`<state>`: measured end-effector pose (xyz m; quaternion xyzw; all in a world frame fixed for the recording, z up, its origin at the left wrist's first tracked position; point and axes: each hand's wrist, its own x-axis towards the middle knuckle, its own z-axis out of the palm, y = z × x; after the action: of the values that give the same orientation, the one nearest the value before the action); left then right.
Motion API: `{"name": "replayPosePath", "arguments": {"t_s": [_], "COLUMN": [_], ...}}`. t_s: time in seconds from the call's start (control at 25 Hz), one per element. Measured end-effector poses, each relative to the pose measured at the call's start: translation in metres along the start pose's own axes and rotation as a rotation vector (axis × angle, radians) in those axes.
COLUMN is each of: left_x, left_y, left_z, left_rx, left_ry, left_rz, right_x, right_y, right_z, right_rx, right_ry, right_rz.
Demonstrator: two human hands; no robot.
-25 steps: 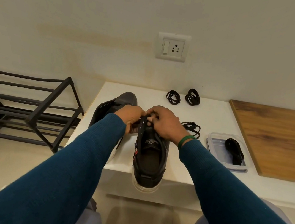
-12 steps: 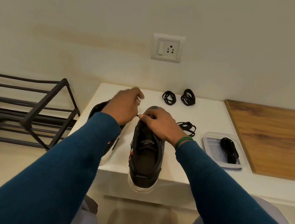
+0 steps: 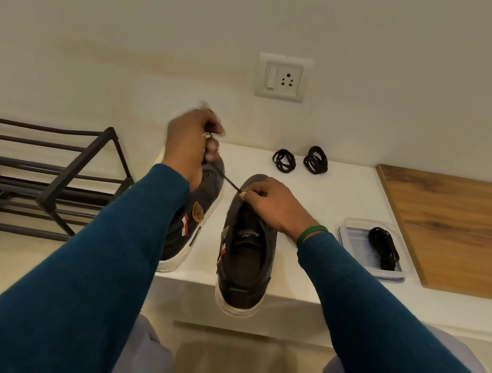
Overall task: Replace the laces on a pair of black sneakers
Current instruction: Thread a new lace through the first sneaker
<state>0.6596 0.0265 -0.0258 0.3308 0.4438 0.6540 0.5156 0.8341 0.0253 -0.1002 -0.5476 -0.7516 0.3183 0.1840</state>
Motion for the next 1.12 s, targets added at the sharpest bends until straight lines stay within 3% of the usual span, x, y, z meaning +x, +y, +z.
{"name": "replayPosePath", "arguments": {"t_s": [0.12,0.16,0.24,0.32,0.36,0.48,0.52,0.56,0.6,0.72,0.8,0.92,1.0,1.04,1.12], "left_x": [-0.009,-0.012,-0.014,-0.012,-0.010,-0.003,-0.003,-0.003,-0.002,-0.005,-0.006,-0.009,-0.009,-0.008,0.000], "left_y": [-0.033,-0.045,-0.055,-0.051,-0.045,-0.008,-0.005,-0.004,-0.008,-0.035,-0.050,-0.060,-0.056,-0.051,-0.033], "left_z": [0.002,0.002,0.001,0.005,0.008,0.016,0.013,0.011,0.010,0.004,0.002,0.001,0.005,0.009,0.014], "left_rx": [1.334,1.594,1.828,1.770,1.526,0.037,-0.275,-0.324,-0.142,1.100,1.575,1.755,1.716,1.562,0.886], "left_ry": [-0.259,-0.345,-0.389,-0.406,-0.332,0.171,0.192,0.166,0.126,-0.136,-0.319,-0.425,-0.420,-0.357,-0.034], "left_rz": [0.126,0.100,0.004,-0.017,-0.006,0.023,-0.014,-0.046,-0.072,0.042,0.067,0.034,-0.001,-0.037,-0.101], "right_x": [0.000,0.000,0.001,0.000,0.000,0.001,0.002,0.002,0.003,0.004,0.005,0.005,0.006,0.006,0.006], "right_y": [0.003,0.004,0.005,0.007,0.007,0.010,0.011,0.013,0.013,0.015,0.016,0.015,0.015,0.015,0.017], "right_z": [0.002,0.002,0.002,0.001,0.002,0.003,0.004,0.005,0.005,0.005,0.005,0.005,0.006,0.005,0.005], "right_rx": [-0.006,0.001,0.033,0.077,0.099,0.096,0.081,0.071,0.063,0.013,-0.059,-0.132,-0.165,-0.182,-0.156], "right_ry": [0.043,0.044,0.036,0.035,0.035,0.024,0.020,0.014,0.010,0.033,0.056,0.053,0.047,0.045,0.028], "right_rz": [-0.037,-0.045,-0.056,-0.056,-0.048,-0.012,-0.009,-0.011,-0.015,-0.034,-0.033,-0.004,0.001,0.003,0.017]}}
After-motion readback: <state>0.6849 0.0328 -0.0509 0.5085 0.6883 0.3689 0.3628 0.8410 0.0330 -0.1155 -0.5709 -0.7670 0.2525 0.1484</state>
